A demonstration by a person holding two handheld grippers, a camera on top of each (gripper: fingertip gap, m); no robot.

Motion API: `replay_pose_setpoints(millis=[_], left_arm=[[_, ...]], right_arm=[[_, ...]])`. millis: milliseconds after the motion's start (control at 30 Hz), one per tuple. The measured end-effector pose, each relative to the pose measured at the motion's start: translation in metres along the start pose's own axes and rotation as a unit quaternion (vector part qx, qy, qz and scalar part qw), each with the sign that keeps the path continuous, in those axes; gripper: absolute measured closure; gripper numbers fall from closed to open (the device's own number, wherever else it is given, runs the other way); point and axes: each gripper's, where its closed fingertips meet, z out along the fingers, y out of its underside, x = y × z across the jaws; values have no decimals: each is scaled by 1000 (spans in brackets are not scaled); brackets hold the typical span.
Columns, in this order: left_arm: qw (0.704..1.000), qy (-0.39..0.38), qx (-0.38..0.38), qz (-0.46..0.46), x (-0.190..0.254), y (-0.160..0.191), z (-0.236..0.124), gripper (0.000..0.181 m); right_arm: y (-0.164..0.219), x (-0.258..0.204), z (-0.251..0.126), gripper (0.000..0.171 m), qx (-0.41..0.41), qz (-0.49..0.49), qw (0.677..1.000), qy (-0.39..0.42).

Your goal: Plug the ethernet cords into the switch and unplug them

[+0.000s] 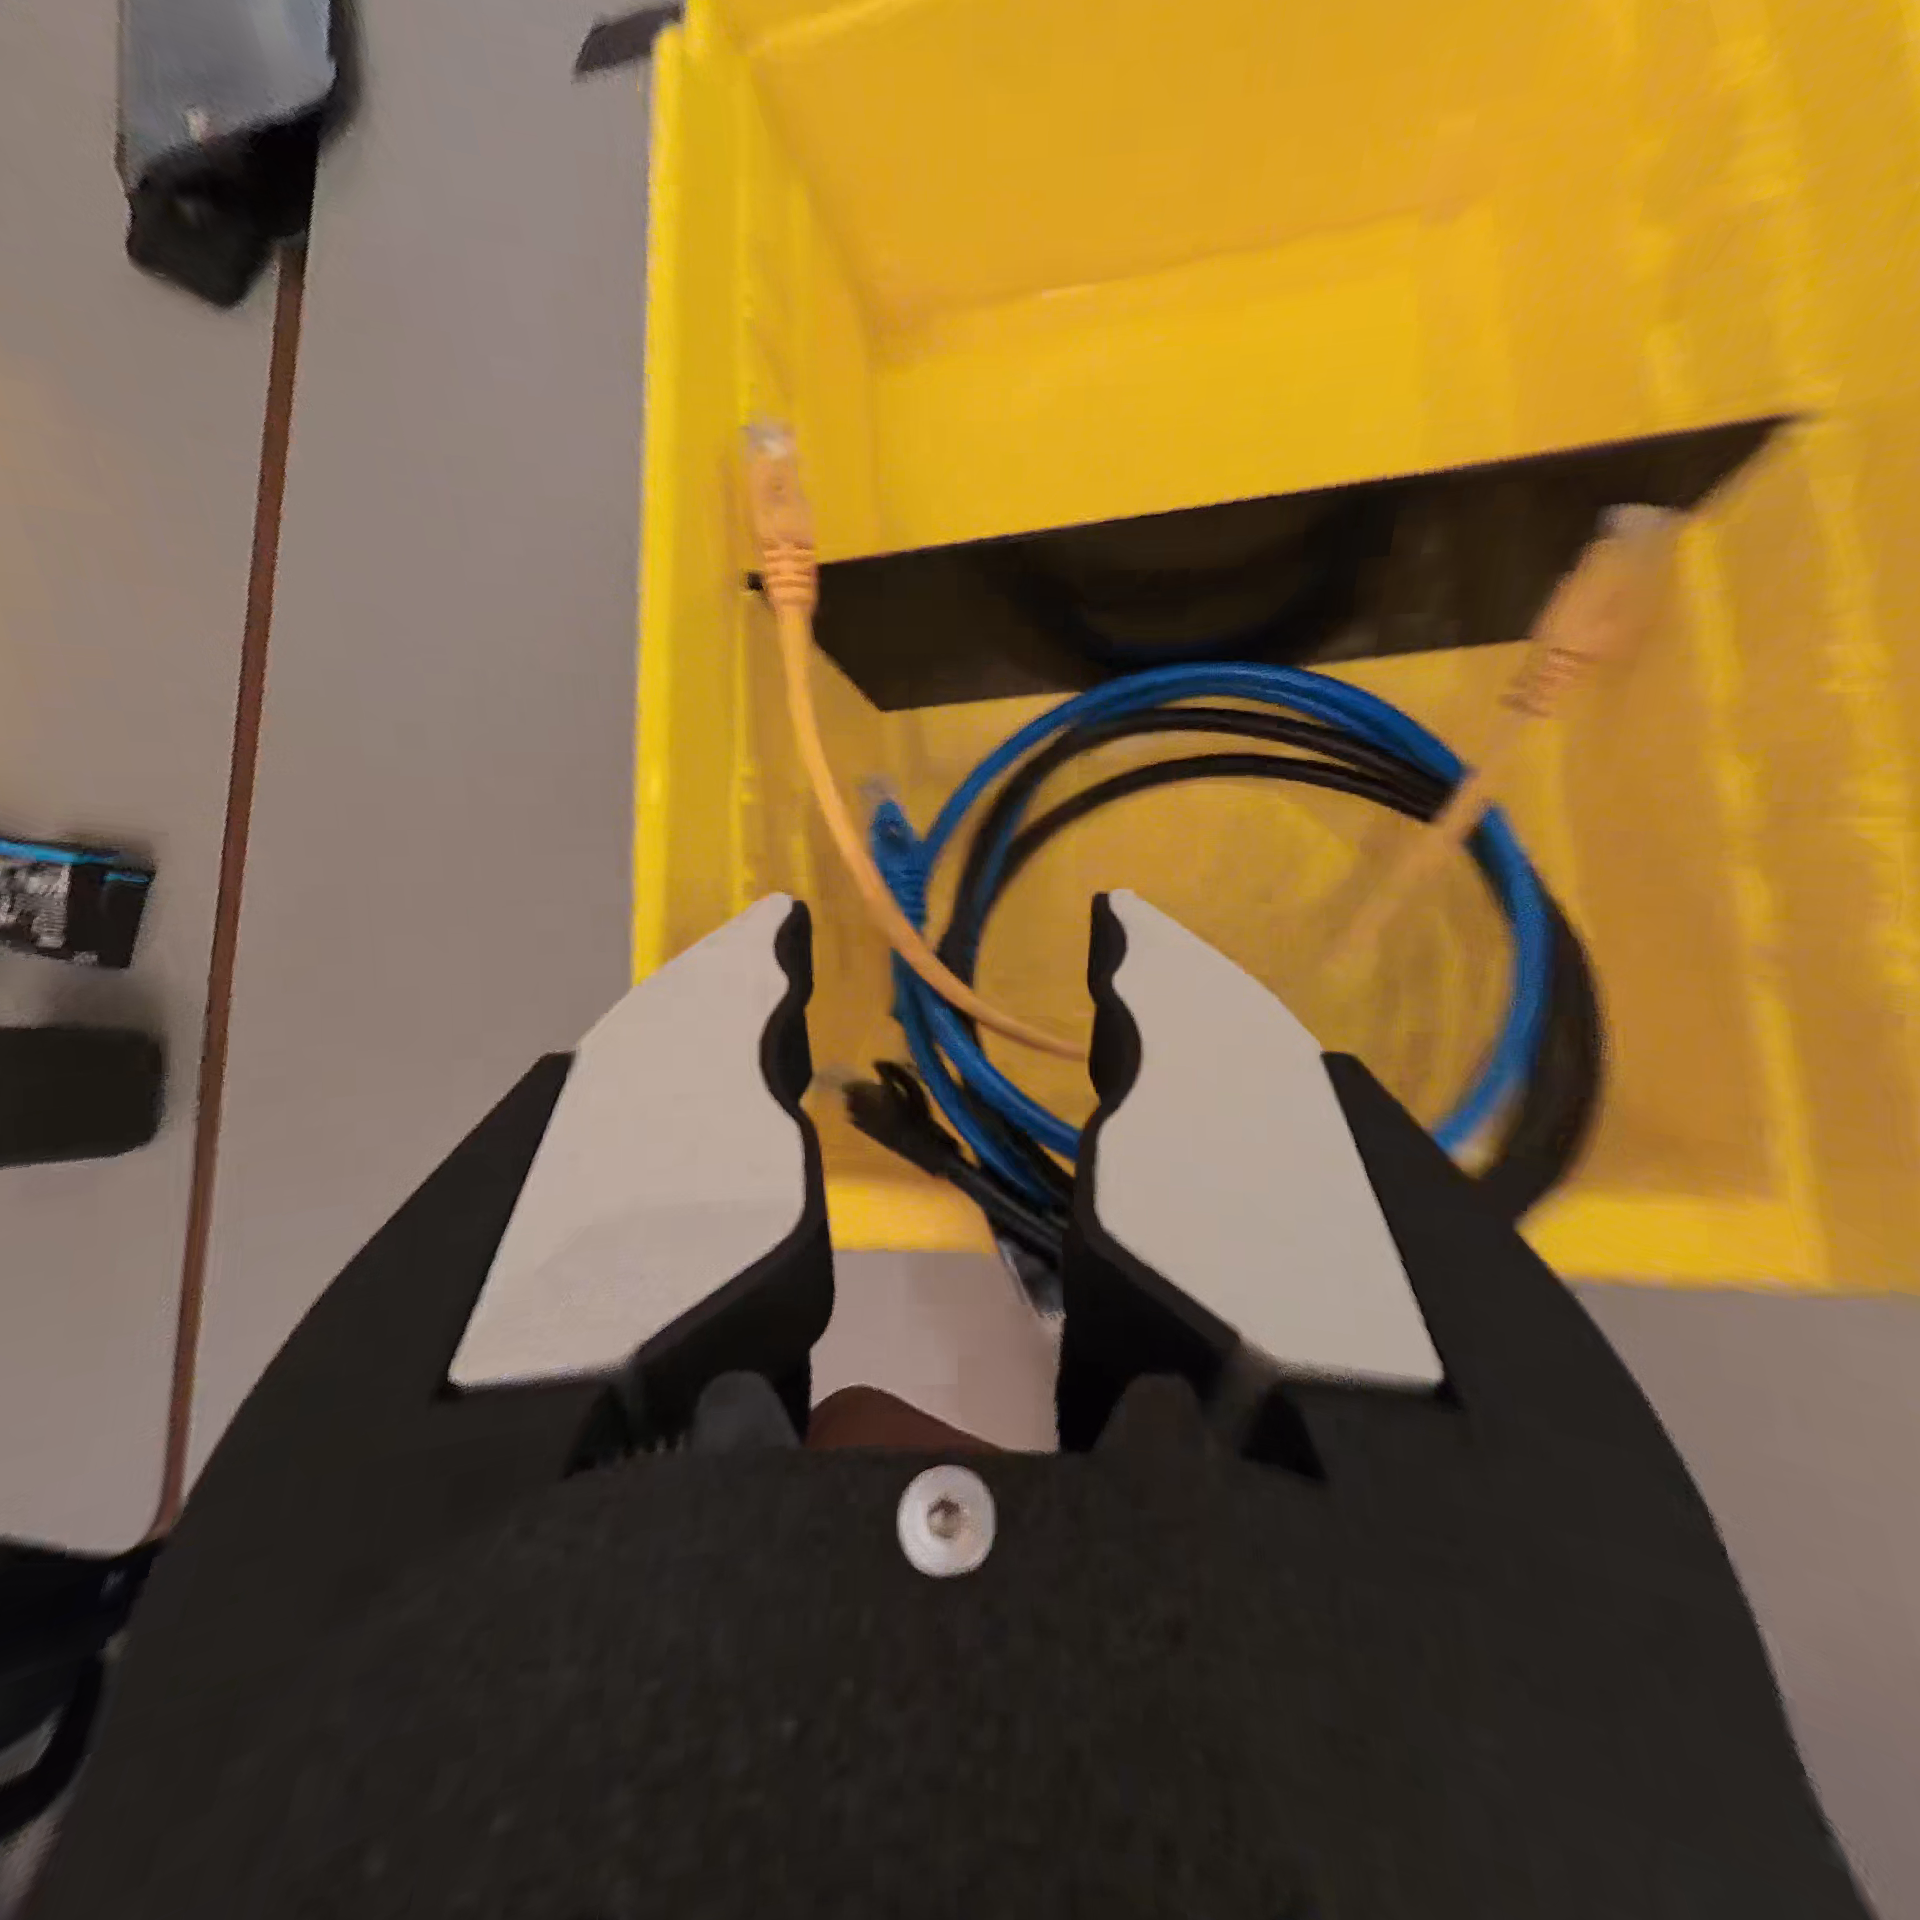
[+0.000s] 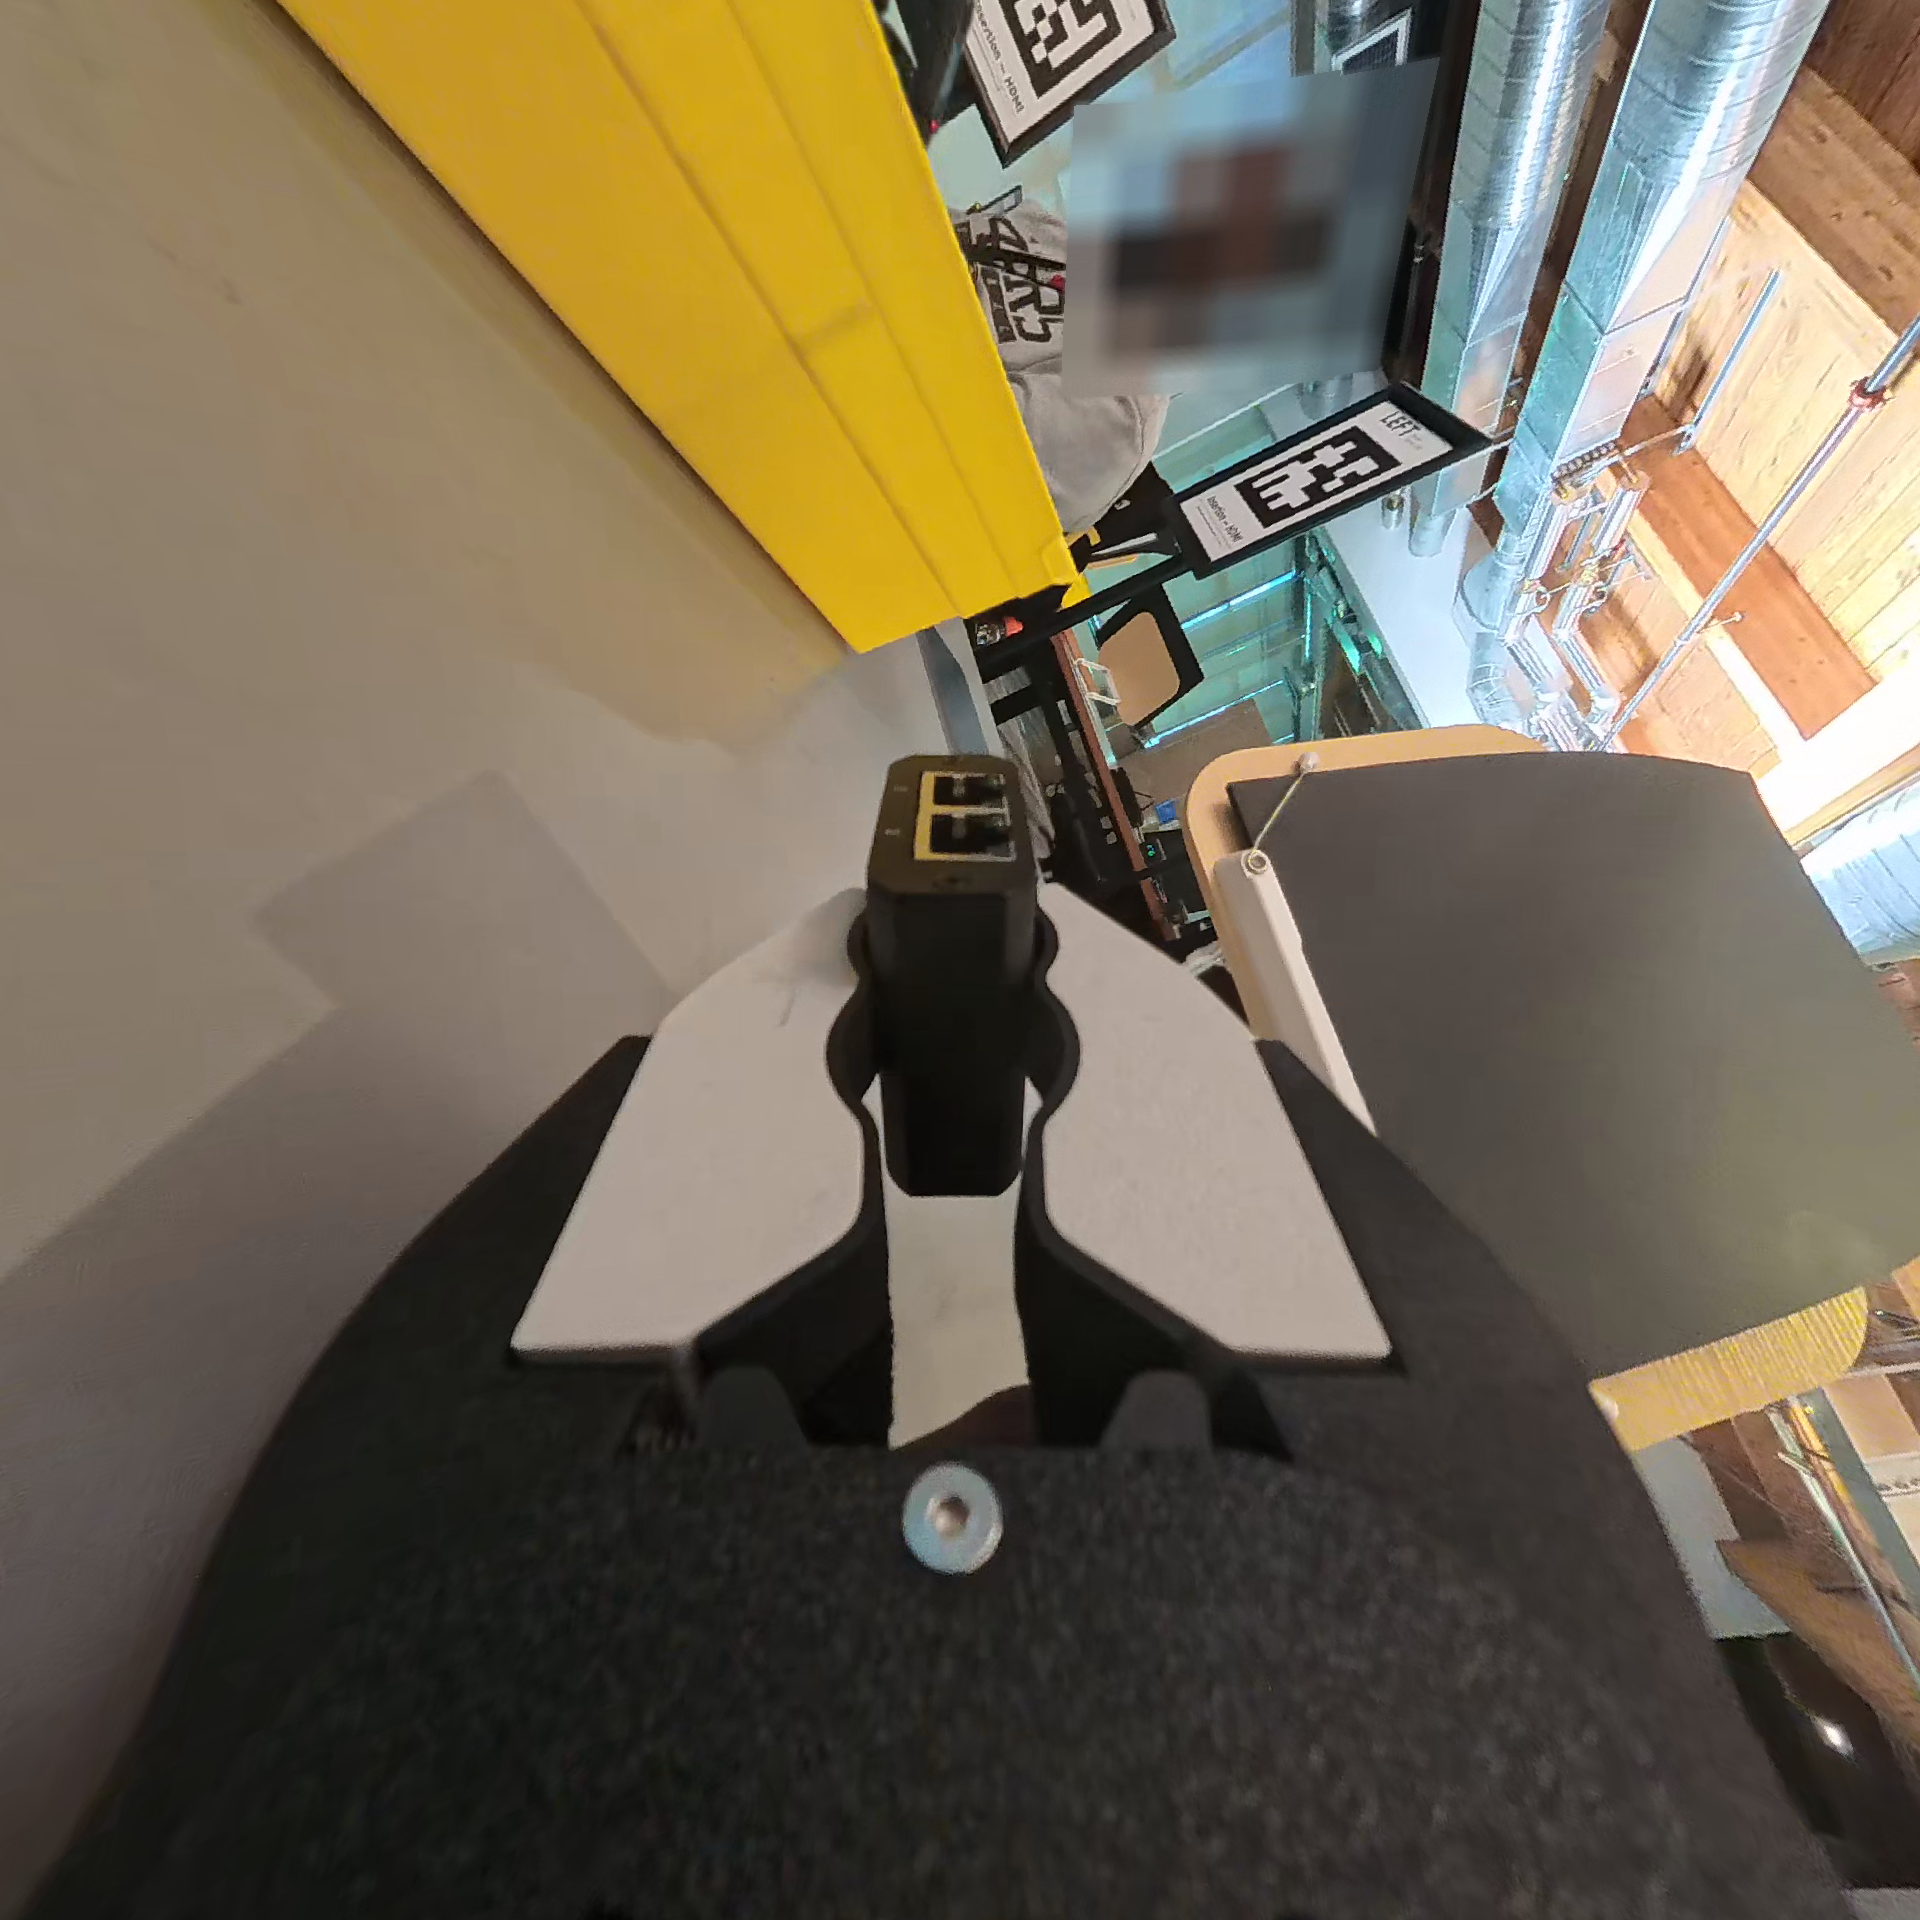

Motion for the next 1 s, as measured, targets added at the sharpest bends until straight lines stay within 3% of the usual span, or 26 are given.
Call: replay_pose_setpoints(millis=[100, 200, 267, 533, 767, 900, 1000], left_arm=[[998, -17, -49, -22, -16, 2, 27, 134], [996, -64, -56, -13, -29, 0, 36, 149], [995, -76, -61, 4, -26, 2, 38, 169], [992, -118, -33, 30, -32, -5, 35, 176], [985, -141, 85, 54, -44, -63, -48, 177], [972, -143, 176, 63, -35, -101, -132, 177], [959, -78, 267, 47, -4, -123, -202, 177]], right_arm=[[1, 1, -1, 147, -2, 11, 1000, -3], [2, 0, 0, 147, -3, 18, 1000, -10], [2, -2, 1, 147, -4, 19, 1000, -16], [4, -3, 1, 147, -9, 18, 1000, -17], [5, 0, 1, 147, -9, 23, 1000, -11], [5, 1, 1, 147, -8, 23, 1000, -9], [4, 4, 0, 147, -5, 26, 1000, -1]])
